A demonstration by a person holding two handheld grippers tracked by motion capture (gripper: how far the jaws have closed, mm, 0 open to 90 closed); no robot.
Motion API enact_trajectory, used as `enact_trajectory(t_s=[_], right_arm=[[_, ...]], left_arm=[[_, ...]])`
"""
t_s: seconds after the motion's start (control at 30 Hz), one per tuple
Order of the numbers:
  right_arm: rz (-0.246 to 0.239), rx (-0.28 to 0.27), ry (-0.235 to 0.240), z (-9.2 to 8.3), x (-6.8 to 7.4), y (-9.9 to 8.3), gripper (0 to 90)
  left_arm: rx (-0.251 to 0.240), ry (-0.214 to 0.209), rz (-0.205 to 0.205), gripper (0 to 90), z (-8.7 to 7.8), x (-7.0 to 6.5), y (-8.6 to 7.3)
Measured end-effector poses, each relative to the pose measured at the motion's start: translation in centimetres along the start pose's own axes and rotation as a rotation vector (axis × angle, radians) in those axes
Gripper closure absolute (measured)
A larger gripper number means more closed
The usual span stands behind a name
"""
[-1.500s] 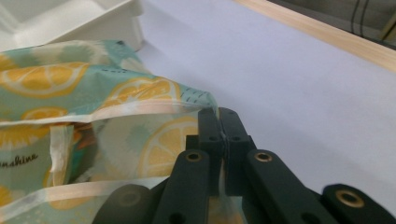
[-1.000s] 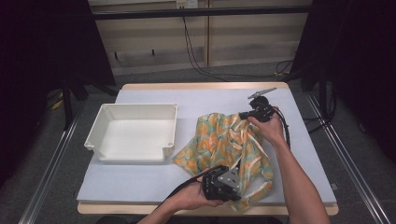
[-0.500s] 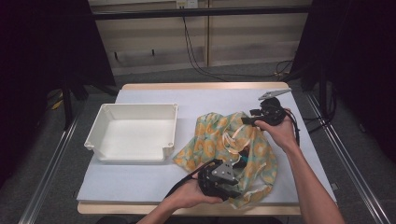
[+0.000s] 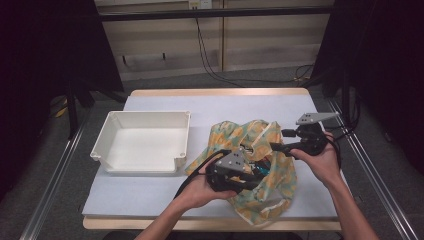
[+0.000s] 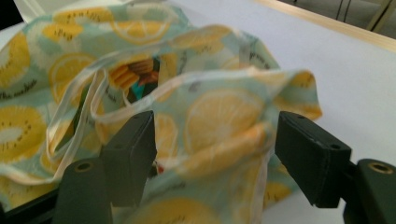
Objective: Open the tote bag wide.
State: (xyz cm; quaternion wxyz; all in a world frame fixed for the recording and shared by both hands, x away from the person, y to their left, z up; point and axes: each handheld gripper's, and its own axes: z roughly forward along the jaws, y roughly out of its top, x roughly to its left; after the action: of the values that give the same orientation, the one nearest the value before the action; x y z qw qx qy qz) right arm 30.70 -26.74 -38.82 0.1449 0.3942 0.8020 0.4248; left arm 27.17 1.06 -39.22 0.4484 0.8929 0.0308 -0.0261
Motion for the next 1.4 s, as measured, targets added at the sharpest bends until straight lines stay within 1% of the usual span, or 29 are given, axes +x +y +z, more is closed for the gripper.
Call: enact_trajectory(t_s=[0.03,0.07,0.17,0.2,0.27,0.33,0.37,0.4,0.43,0.47,0.5,0.57,0.6,0.63,0.7,0.77,0.83,0.9,1.03,1.07,1.1,1.13,1.17,1.2,1.23,1.27,1.3,1.33,1.4], right_arm=[[0.000,0.000,0.000,0.0,0.0,0.0,28.8],[0.005,-0.008,-0.001,-0.6,0.5,-0.7,29.1],[0.012,-0.005,0.003,-1.0,0.9,-1.1,31.3],[0.009,0.003,0.016,-1.2,1.2,-1.5,31.5],[0.005,0.022,0.041,-1.3,1.9,-2.0,32.6],[0.002,0.037,0.052,-1.0,2.9,-2.8,33.3],[0.002,0.037,0.052,-1.0,2.9,-2.8,33.3],[-0.004,0.053,0.046,-0.6,3.3,-3.2,31.5],[-0.004,0.053,0.046,-0.6,3.3,-3.2,31.5],[-0.003,0.077,0.019,0.2,3.5,-3.7,31.3],[-0.003,0.077,0.019,0.2,3.5,-3.7,31.3],[-0.015,0.116,-0.019,0.9,3.5,-4.2,34.1],[-0.016,0.141,-0.035,1.4,3.4,-4.7,42.2],[-0.016,0.141,-0.035,1.4,3.4,-4.7,42.2],[-0.018,0.163,-0.051,1.5,3.3,-5.2,52.7],[0.000,0.162,-0.041,1.4,3.0,-5.7,63.2],[0.004,0.154,-0.042,1.1,2.8,-6.0,78.5],[0.012,0.154,-0.052,0.7,2.6,-6.4,85.7],[0.022,0.147,-0.076,-0.4,2.2,-7.2,89.8],[0.034,0.144,-0.088,-0.9,1.8,-7.7,90.0],[0.051,0.151,-0.099,-1.1,1.6,-8.0,90.0],[0.053,0.157,-0.104,-1.2,1.5,-8.4,90.0],[0.053,0.157,-0.104,-1.2,1.5,-8.4,90.0],[0.063,0.168,-0.103,-1.2,1.3,-9.2,90.0],[0.063,0.168,-0.103,-1.2,1.3,-9.2,90.0],[0.065,0.193,-0.107,-1.1,1.2,-10.3,90.0],[0.065,0.193,-0.107,-1.1,1.2,-10.3,90.0],[0.086,0.195,-0.103,-1.0,1.2,-11.0,90.0],[0.079,0.197,-0.101,-0.9,1.3,-11.0,90.0]], left_arm=[[0.019,0.016,0.012,74.7,0.3,0.2,0.3],[0.032,0.023,0.006,76.0,0.7,0.4,0.5],[0.059,0.045,0.031,76.5,2.0,1.1,1.0],[0.070,0.053,0.021,76.5,2.3,1.4,1.2],[0.072,0.047,0.009,76.1,2.9,2.1,1.3],[0.082,0.053,0.000,75.7,3.8,2.9,1.3],[0.082,0.053,0.000,75.6,3.8,2.9,1.3],[0.111,0.073,0.012,74.9,4.0,3.0,1.2],[0.121,0.075,0.012,74.9,4.4,3.2,1.1],[0.134,0.077,0.014,72.1,4.6,3.3,1.0],[0.143,0.088,0.017,72.1,4.8,3.5,0.8],[0.164,0.106,0.018,69.4,5.0,3.7,0.6],[0.166,0.113,0.016,65.3,5.1,4.0,0.4],[0.166,0.116,0.011,65.3,5.0,4.1,0.3],[0.163,0.134,-0.004,63.1,4.7,4.4,0.0],[0.164,0.153,0.001,57.7,4.3,4.6,-0.2],[0.175,0.189,0.003,56.7,3.9,4.9,-0.3],[0.169,0.204,-0.010,54.9,3.3,5.5,-0.6],[0.151,0.235,-0.027,49.5,2.4,6.1,-1.1],[0.148,0.242,-0.039,47.6,2.0,6.6,-1.4],[0.148,0.242,-0.039,46.9,2.0,6.6,-1.4],[0.157,0.258,-0.044,45.7,1.8,7.0,-1.6],[0.157,0.258,-0.044,44.8,1.8,7.0,-1.6],[0.156,0.263,-0.044,44.8,1.7,7.2,-1.7],[0.157,0.277,-0.047,44.8,1.5,7.3,-1.9],[0.149,0.276,-0.052,44.8,1.3,7.5,-2.1],[0.149,0.276,-0.052,44.8,1.3,7.5,-2.1],[0.148,0.279,-0.060,44.9,1.3,7.5,-2.2],[0.148,0.270,-0.053,44.9,1.2,7.1,-1.9]])
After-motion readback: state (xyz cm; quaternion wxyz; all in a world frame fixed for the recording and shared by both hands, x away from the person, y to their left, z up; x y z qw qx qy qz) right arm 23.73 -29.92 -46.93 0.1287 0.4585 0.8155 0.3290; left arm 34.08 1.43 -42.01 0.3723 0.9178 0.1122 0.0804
